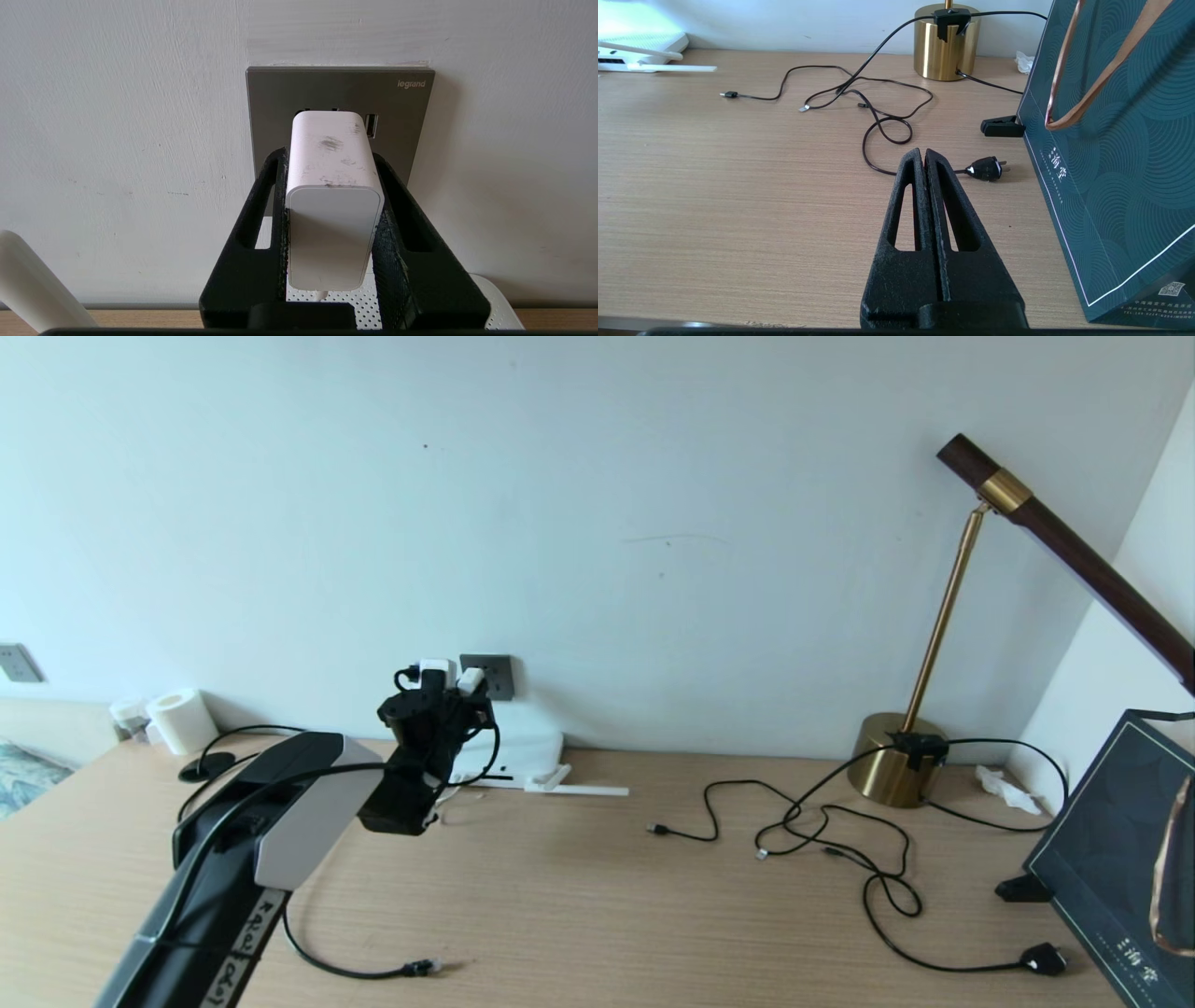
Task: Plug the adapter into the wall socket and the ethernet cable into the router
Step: Plug plug into socket
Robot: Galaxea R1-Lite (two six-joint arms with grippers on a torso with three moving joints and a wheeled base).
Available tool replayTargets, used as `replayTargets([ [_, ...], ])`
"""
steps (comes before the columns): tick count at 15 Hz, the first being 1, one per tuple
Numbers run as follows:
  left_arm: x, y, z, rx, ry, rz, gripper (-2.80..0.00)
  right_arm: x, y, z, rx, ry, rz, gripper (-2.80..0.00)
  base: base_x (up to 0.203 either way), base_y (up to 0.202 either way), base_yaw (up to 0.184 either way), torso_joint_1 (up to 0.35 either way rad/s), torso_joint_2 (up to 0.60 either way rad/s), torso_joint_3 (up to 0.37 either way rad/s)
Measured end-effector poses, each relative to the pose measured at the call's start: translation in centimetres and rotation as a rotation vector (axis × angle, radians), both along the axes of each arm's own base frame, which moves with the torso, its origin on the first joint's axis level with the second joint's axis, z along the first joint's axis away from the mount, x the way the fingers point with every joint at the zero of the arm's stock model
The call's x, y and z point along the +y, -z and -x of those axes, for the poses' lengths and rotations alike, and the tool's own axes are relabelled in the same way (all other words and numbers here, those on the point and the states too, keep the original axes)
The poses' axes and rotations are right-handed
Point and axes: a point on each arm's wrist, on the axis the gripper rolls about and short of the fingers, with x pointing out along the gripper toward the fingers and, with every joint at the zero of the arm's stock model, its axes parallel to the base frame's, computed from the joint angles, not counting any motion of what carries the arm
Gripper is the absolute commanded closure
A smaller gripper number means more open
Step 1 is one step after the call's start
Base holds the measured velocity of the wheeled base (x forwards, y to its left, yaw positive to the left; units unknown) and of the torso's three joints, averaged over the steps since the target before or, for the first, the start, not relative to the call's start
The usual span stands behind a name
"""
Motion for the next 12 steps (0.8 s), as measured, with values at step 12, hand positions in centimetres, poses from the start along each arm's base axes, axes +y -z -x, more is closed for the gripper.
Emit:
replayTargets([
  [12,0.08,-0.02,-0.44,0.007,-0.003,-0.001,0.0,0.0,0.0,0.0,0.0,0.0,0.0,0.0,0.0,0.0,0.0,0.0,0.0,0.0],
])
